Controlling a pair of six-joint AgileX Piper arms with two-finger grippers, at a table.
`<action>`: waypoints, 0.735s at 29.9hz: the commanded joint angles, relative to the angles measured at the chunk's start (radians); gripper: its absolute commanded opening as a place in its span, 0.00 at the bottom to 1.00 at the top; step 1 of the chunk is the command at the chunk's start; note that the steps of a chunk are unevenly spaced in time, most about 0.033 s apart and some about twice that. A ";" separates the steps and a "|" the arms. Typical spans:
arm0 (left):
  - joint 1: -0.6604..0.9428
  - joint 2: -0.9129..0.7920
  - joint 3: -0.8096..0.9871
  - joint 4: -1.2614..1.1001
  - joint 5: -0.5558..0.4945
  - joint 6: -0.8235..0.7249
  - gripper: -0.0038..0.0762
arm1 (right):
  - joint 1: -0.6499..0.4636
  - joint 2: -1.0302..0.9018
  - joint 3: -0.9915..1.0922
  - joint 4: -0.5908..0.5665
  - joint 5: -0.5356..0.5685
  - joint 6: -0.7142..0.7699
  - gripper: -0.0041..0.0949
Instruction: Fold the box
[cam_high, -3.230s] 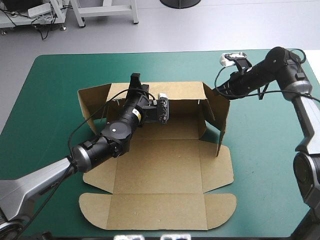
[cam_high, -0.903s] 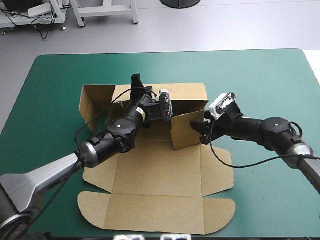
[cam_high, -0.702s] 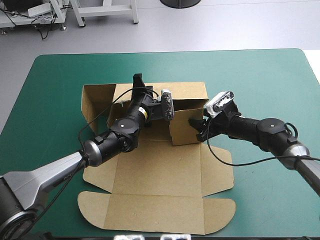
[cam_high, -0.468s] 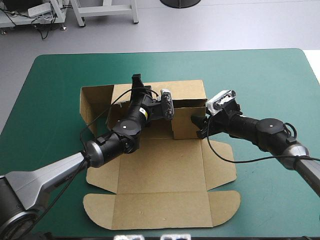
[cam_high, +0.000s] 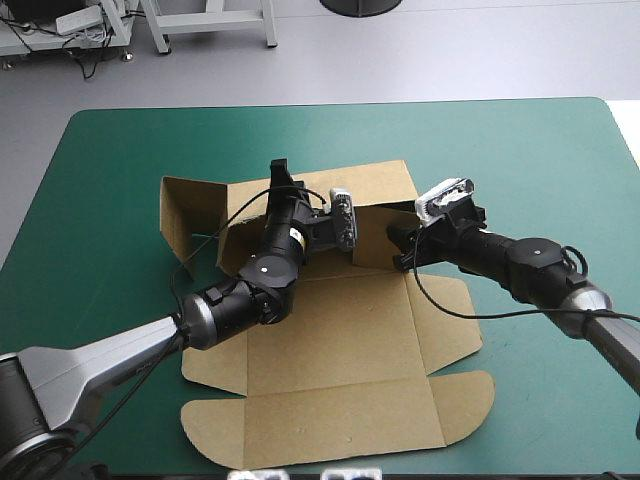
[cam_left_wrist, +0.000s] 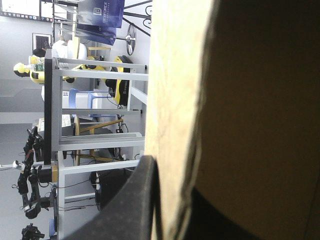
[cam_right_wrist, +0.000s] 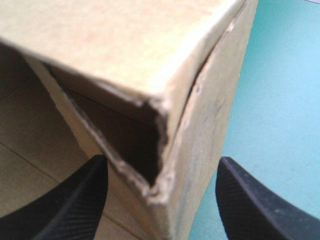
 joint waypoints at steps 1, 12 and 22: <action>-0.025 -0.025 -0.017 -0.039 -0.026 -0.026 0.05 | -0.001 -0.016 -0.029 0.038 -0.004 -0.007 0.63; -0.025 -0.025 -0.017 -0.096 -0.067 -0.026 0.05 | -0.001 -0.012 -0.031 0.038 0.105 -0.007 0.34; -0.025 -0.026 -0.017 -0.124 -0.024 0.064 0.22 | -0.001 -0.012 -0.031 0.047 0.124 0.011 0.02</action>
